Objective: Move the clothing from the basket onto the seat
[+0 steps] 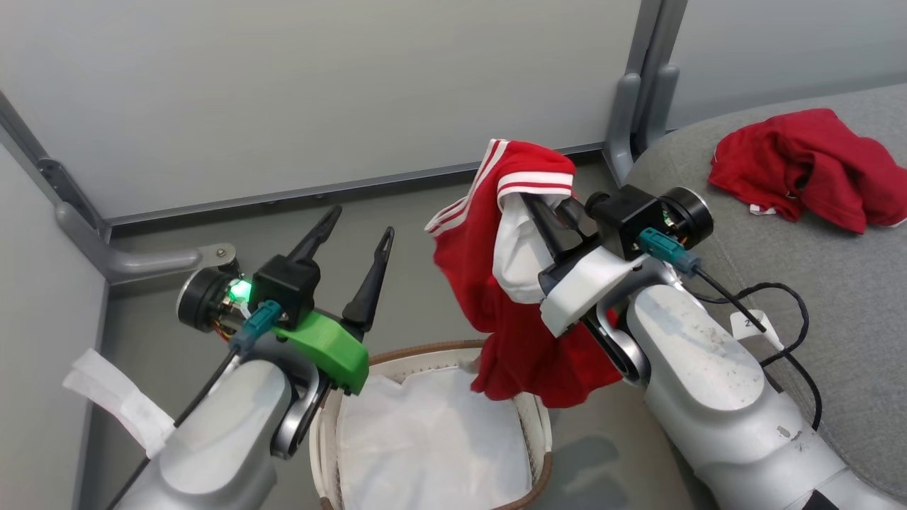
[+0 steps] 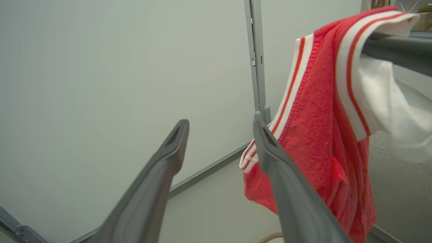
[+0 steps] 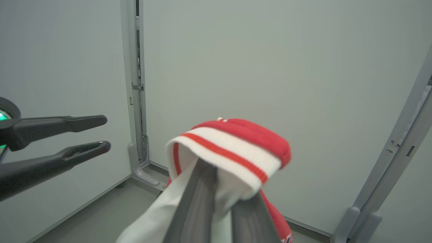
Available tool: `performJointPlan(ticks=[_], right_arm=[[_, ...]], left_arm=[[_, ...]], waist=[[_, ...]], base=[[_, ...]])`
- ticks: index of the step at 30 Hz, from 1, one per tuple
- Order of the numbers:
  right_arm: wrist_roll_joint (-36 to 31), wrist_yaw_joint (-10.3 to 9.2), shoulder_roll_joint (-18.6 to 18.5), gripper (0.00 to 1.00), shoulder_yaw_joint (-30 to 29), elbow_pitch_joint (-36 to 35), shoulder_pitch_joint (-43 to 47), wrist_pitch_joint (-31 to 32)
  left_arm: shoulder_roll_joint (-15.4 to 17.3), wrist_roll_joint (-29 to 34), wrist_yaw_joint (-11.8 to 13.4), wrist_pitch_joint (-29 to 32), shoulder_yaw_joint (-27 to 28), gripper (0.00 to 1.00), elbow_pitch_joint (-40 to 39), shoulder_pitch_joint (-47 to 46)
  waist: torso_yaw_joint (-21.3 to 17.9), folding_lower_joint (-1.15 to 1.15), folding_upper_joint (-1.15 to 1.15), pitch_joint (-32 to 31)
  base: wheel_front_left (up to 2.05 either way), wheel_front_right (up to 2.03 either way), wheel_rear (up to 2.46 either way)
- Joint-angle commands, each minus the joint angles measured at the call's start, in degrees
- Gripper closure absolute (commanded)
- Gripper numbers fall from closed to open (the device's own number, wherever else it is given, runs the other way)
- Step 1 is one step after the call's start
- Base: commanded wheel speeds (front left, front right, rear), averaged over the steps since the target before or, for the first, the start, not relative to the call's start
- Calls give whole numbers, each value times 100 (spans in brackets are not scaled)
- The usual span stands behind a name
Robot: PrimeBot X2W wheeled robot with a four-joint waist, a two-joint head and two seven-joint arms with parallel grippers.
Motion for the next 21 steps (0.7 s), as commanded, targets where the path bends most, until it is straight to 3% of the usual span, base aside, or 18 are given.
performJointPlan(ticks=[1, 12, 21], right_arm=[[-82, -6, -59, 100, -66, 18, -7, -28], [-287, -7, -322, 100, -500, 57, 14, -28], [-413, -6, -479, 100, -817, -103, -178, -28]], left_arm=[[-61, -60, -20, -30, 2, 0, 5, 181], [-243, -70, -171, -52, -116, 0, 46, 684], [-406, 21, -203, -52, -116, 0, 45, 752]], waist=[[-7, 0, 0, 3], [-230, 0, 0, 158], [-1030, 0, 0, 603]], base=[[0, 0, 0], [0, 0, 0], [0, 0, 0]])
